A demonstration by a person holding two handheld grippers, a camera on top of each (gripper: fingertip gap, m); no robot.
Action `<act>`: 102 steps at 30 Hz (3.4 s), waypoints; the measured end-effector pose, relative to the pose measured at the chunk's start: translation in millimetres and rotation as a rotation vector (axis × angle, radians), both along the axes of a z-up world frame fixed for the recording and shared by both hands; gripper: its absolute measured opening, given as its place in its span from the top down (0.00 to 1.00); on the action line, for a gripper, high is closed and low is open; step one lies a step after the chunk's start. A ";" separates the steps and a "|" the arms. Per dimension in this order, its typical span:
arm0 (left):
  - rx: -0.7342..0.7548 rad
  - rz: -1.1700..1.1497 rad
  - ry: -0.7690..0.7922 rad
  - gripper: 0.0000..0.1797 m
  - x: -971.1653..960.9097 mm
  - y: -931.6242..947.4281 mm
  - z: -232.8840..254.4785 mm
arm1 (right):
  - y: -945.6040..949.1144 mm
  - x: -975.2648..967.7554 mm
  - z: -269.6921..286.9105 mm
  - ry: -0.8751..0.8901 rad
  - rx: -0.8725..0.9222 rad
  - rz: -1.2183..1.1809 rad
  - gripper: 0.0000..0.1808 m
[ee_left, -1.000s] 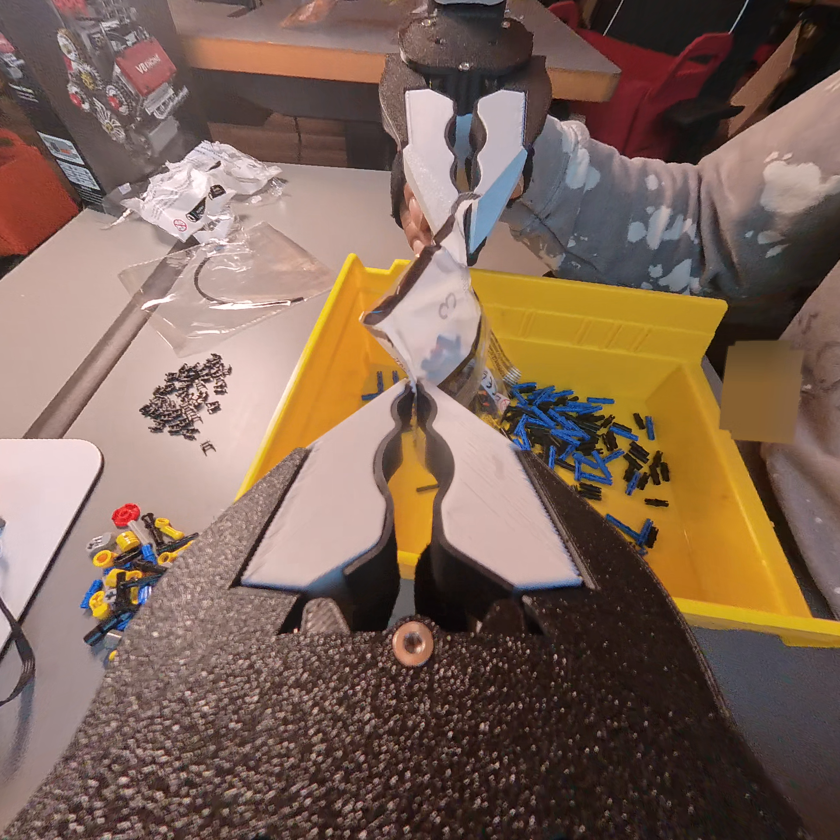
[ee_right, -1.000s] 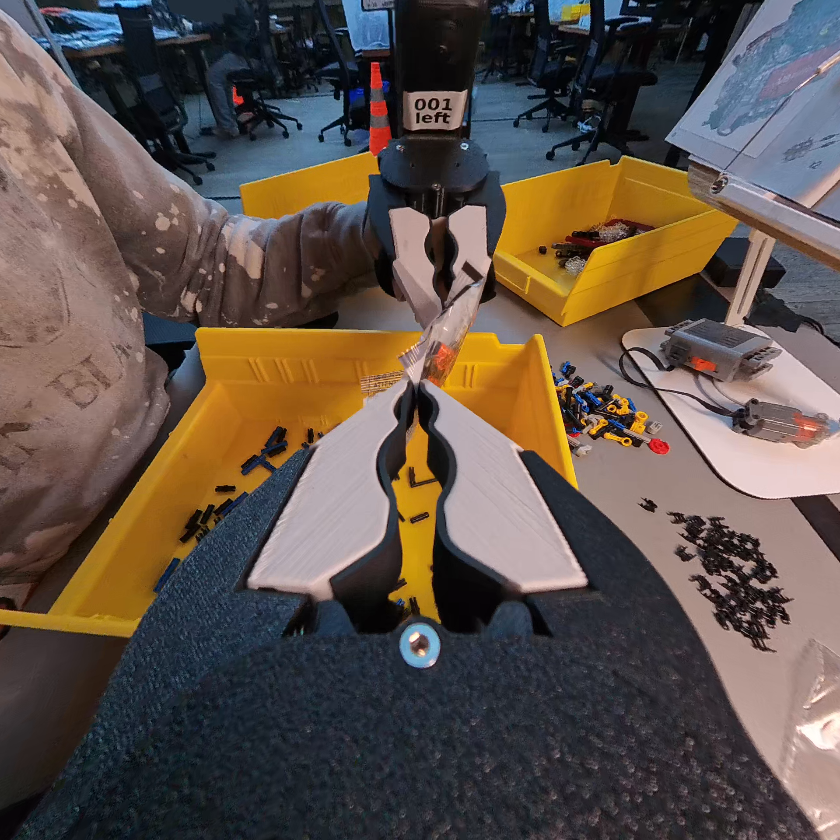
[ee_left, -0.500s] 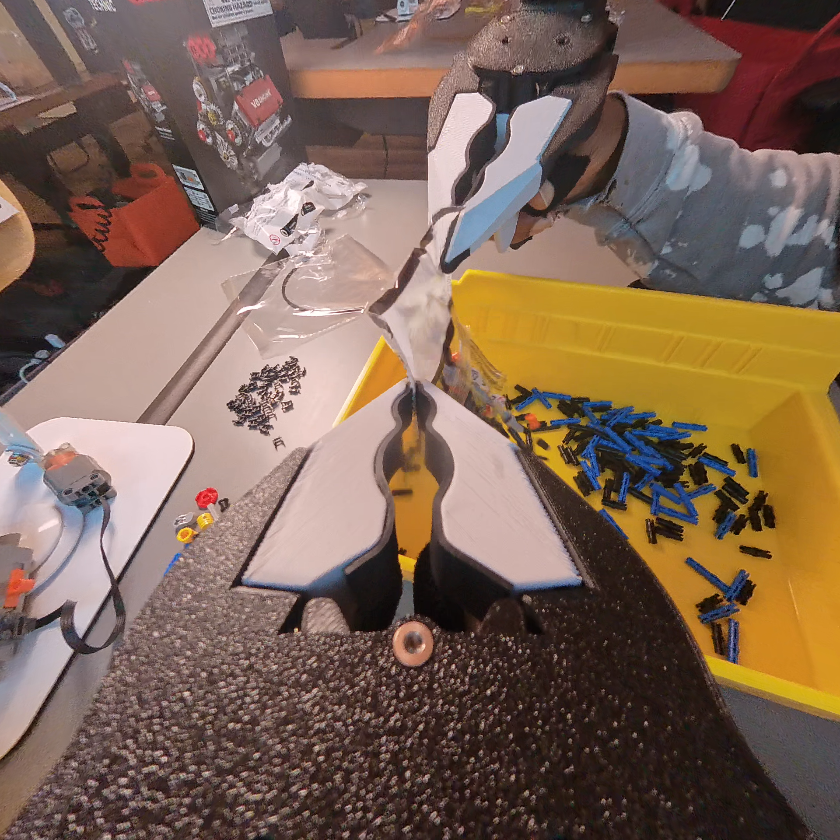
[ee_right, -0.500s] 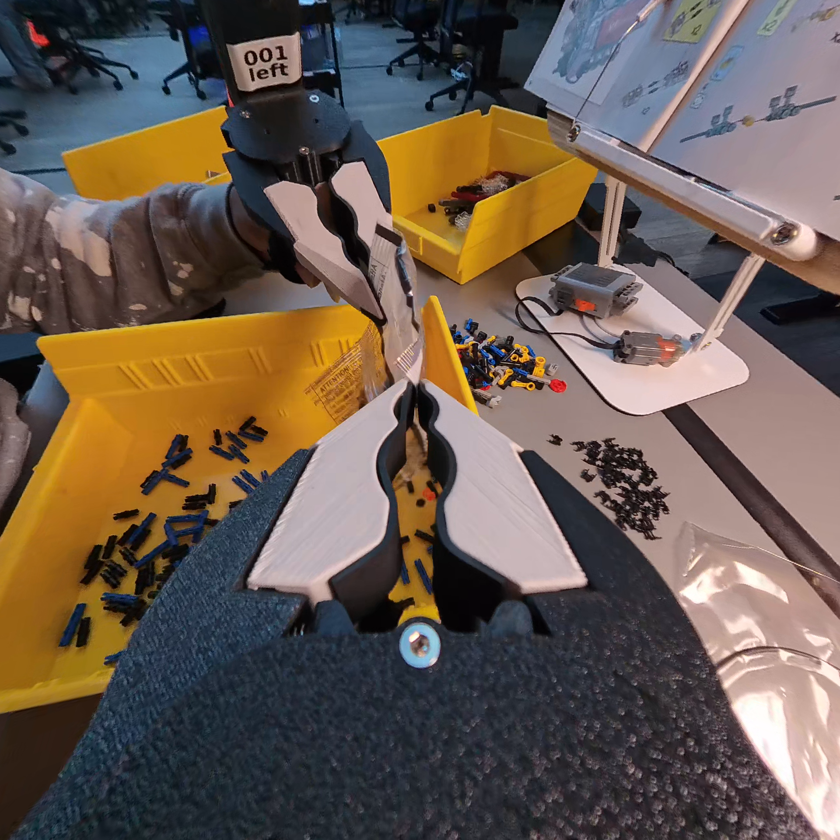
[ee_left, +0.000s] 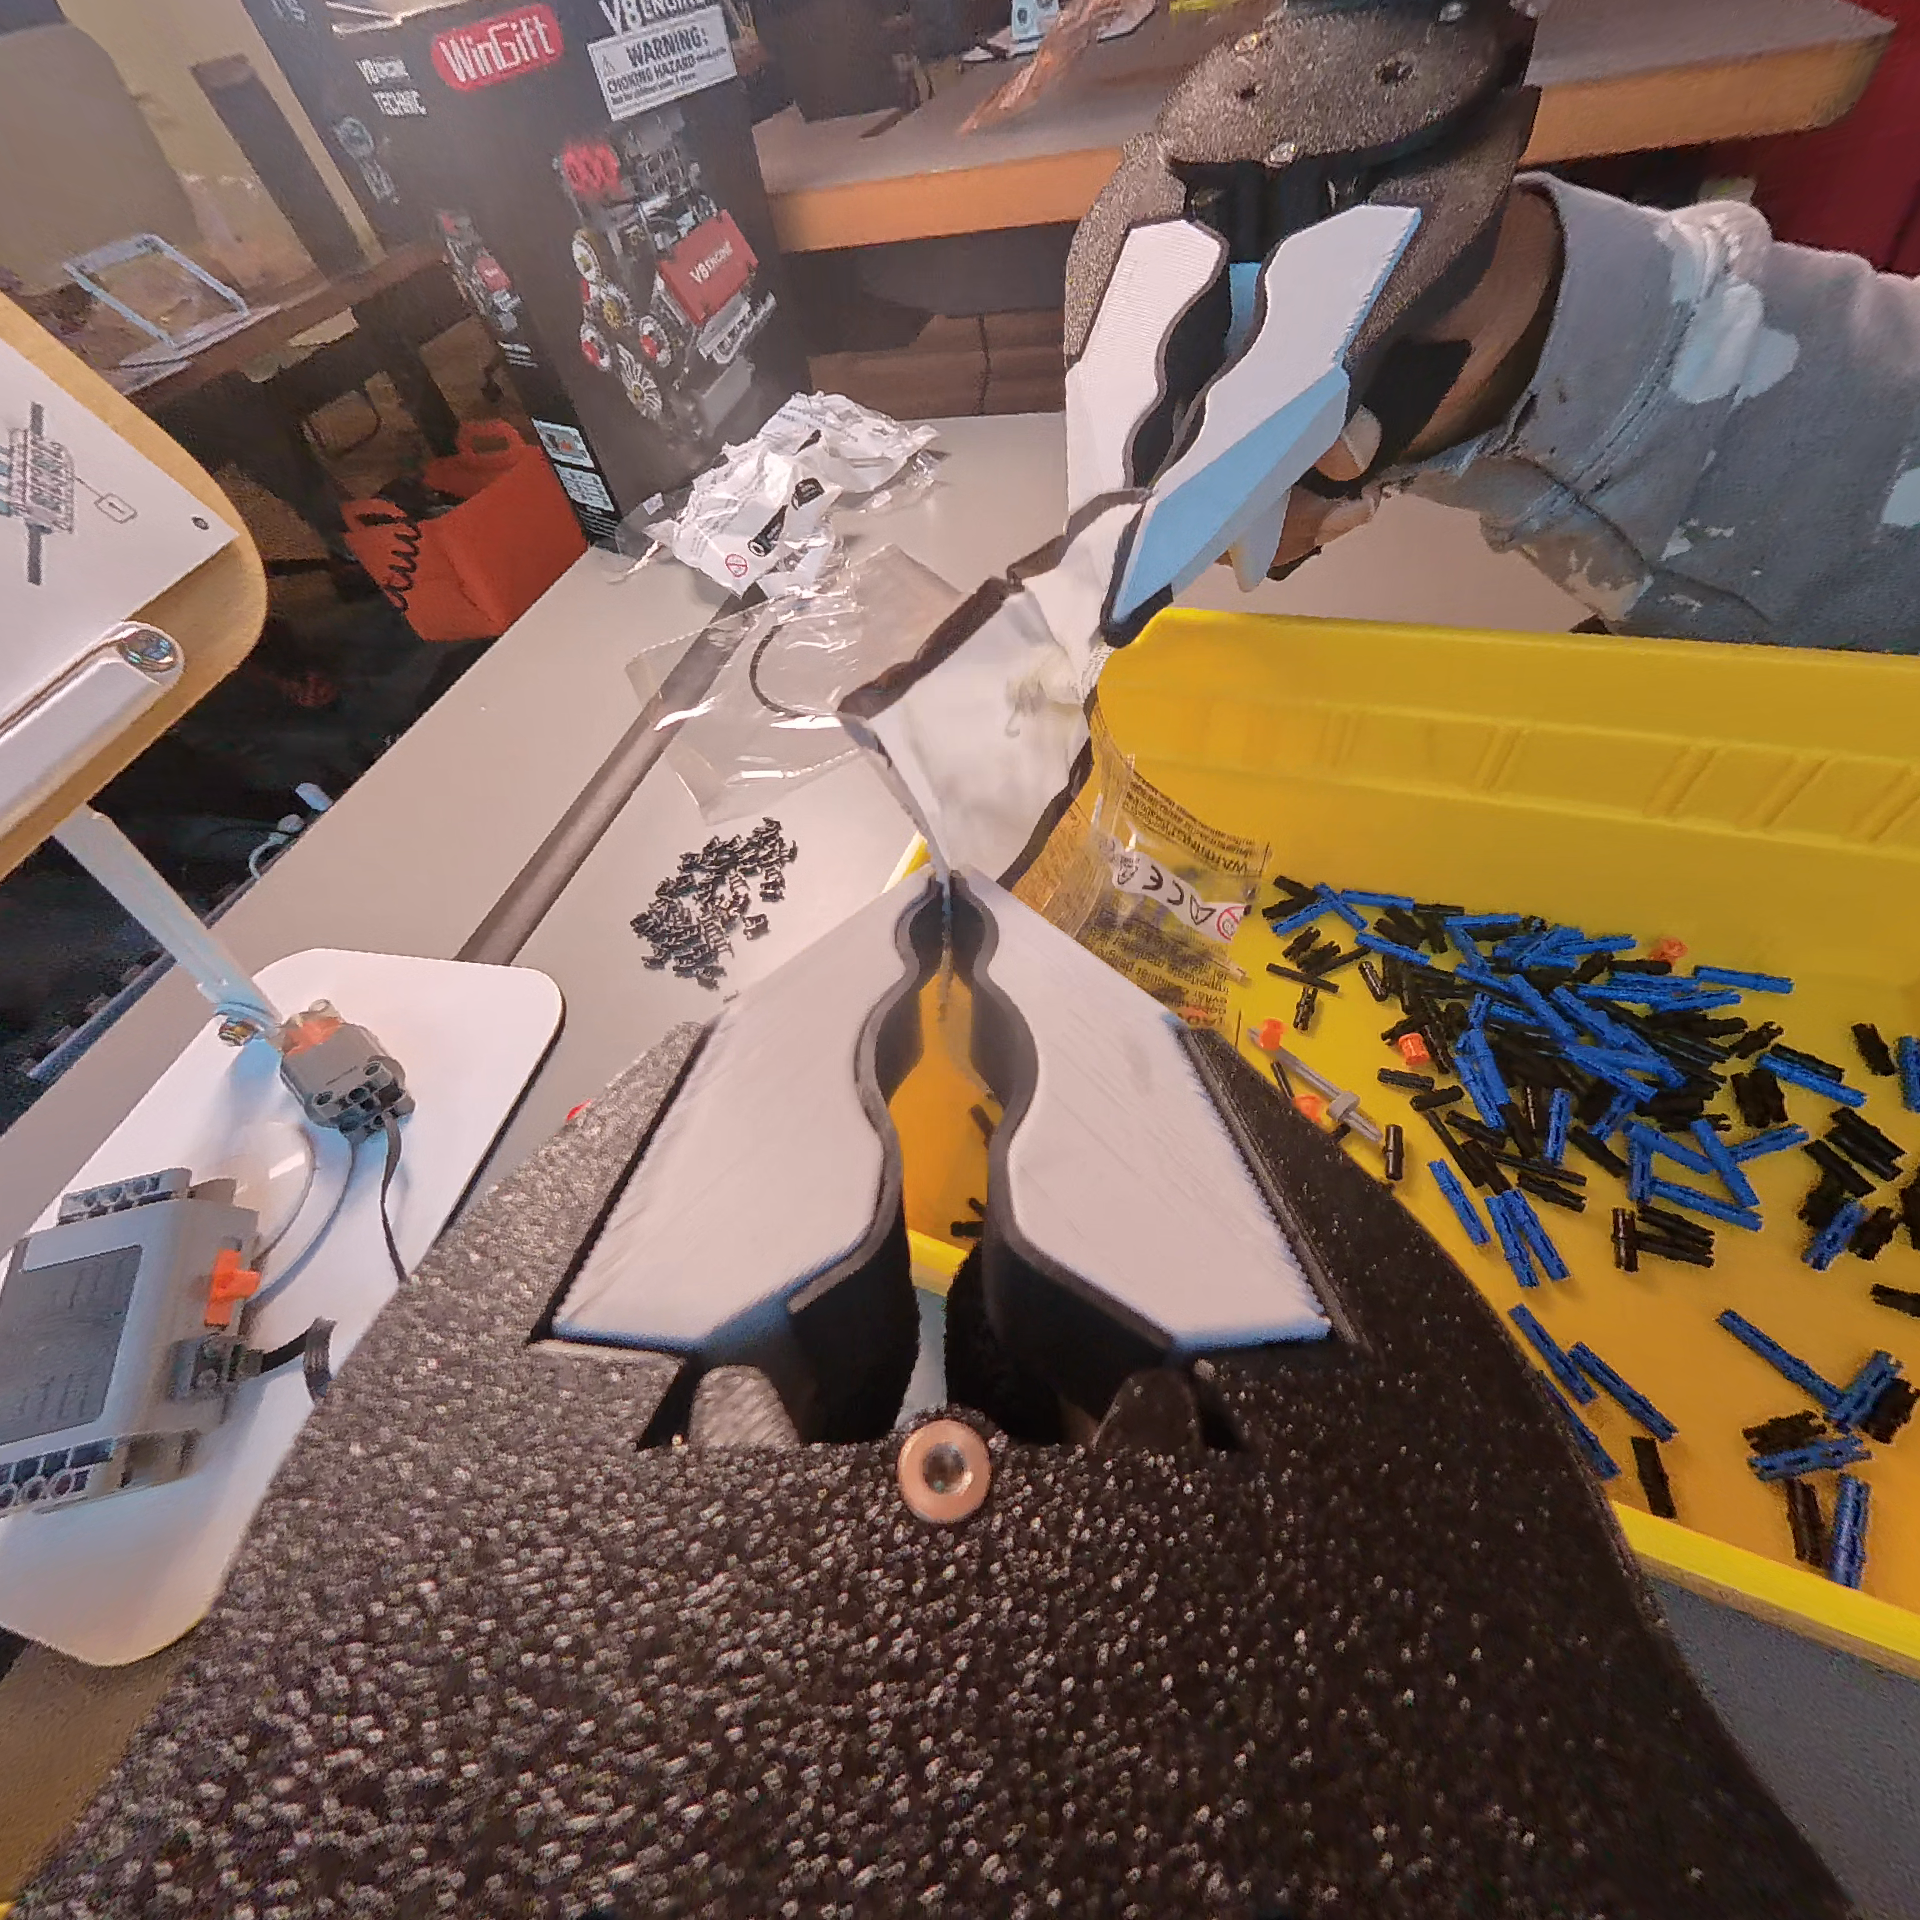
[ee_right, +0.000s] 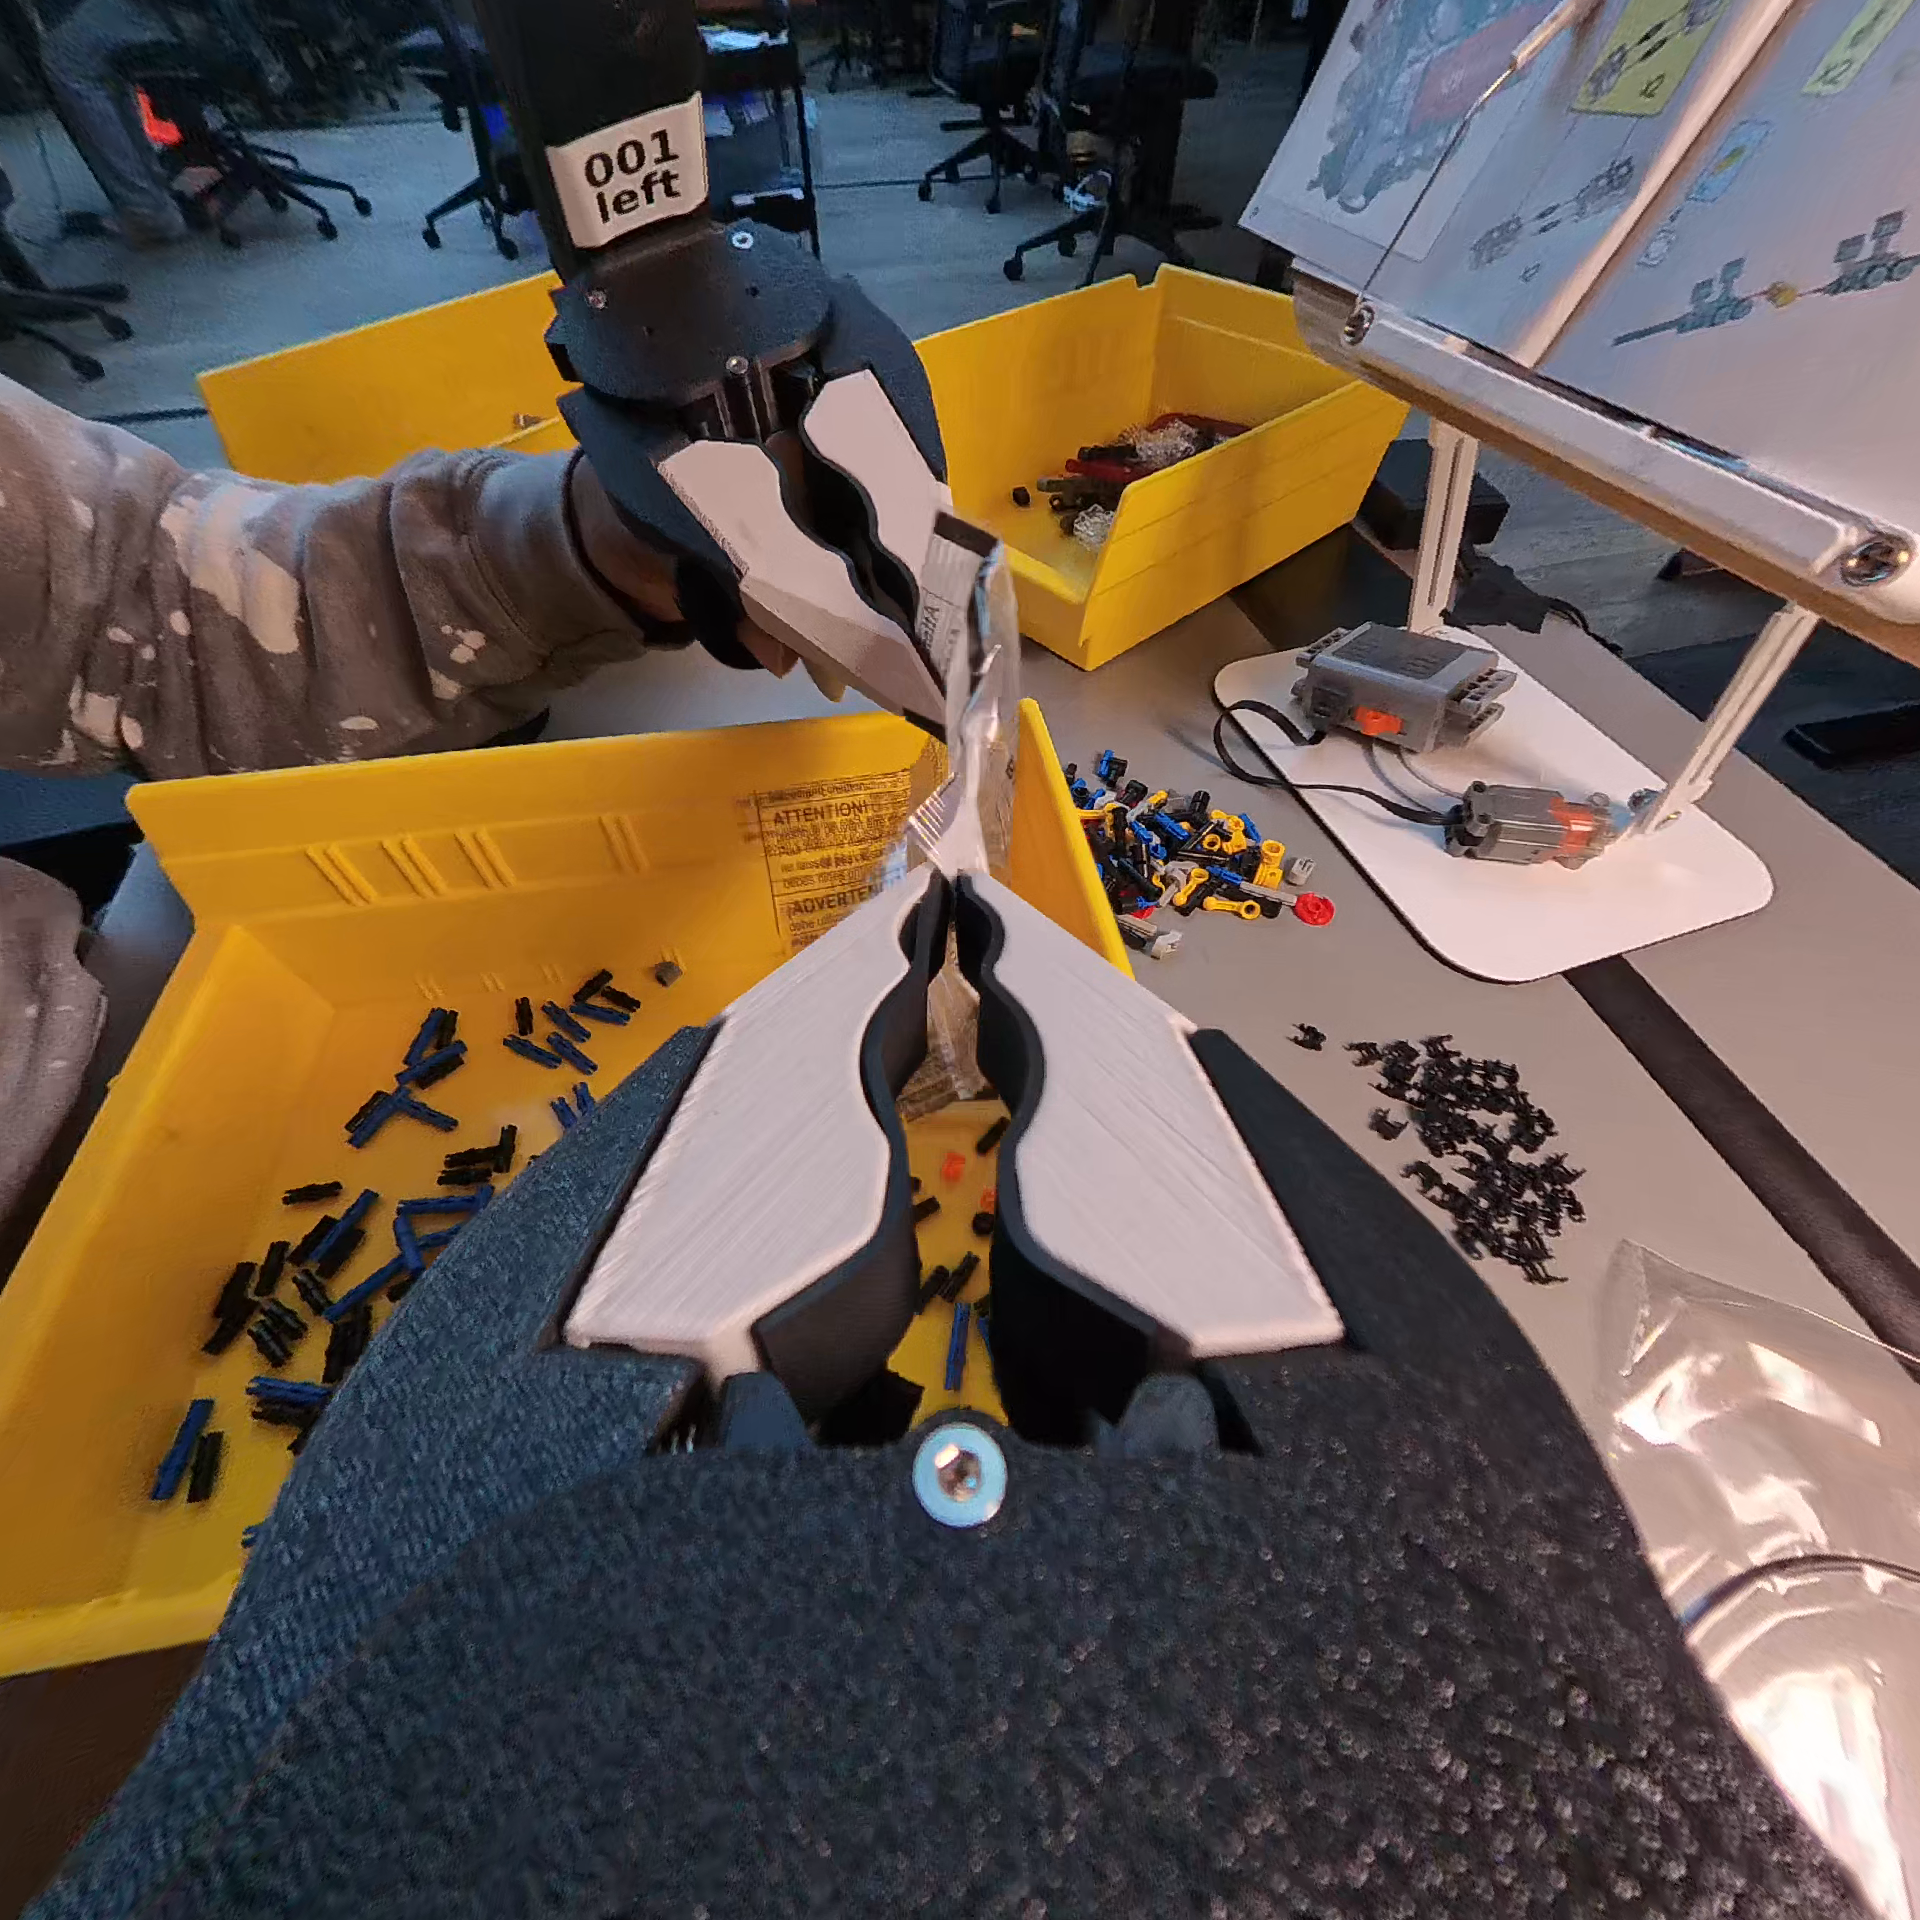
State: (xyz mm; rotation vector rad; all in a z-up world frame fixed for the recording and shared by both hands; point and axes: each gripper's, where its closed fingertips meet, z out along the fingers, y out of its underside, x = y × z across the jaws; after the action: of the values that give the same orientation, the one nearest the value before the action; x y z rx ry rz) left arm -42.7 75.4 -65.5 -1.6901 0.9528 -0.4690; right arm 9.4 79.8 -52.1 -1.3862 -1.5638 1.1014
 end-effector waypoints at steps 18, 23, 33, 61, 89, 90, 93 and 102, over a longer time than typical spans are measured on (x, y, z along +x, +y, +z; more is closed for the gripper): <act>0.019 -0.051 -0.046 1.00 10.6 -5.5 3.7 | 3.6 -1.6 -1.4 0.022 -0.046 -0.008 1.00; -0.020 -0.067 -0.111 1.00 4.2 -5.2 4.5 | 8.3 5.9 -2.6 0.024 -0.121 0.003 0.94; -0.123 -0.144 -0.265 0.98 7.4 -14.2 14.6 | 3.1 5.8 2.6 0.063 -0.170 0.044 1.00; -0.349 -0.293 -0.218 1.00 32.4 -40.0 -5.7 | -16.3 -6.2 30.8 0.174 0.013 0.048 0.90; 0.290 -0.021 -0.013 0.96 -3.2 -16.3 44.2 | -65.6 -14.6 33.9 0.122 0.965 0.124 1.00; 0.300 -0.035 0.007 0.95 -1.7 -18.5 43.3 | -66.5 -13.0 39.2 0.155 0.927 0.123 1.00; 0.308 -0.076 -0.010 0.89 6.6 -25.0 45.4 | -70.7 -8.3 48.5 0.228 0.764 0.150 1.00; 0.650 0.086 0.398 1.00 -3.0 -19.0 53.3 | -34.4 4.7 43.4 0.090 0.295 0.039 0.83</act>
State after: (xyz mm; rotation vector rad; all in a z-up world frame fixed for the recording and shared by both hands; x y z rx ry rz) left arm -45.7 56.4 -12.3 -1.2303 1.1544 0.2375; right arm 14.1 45.4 -8.6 -1.0984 -1.6187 0.8996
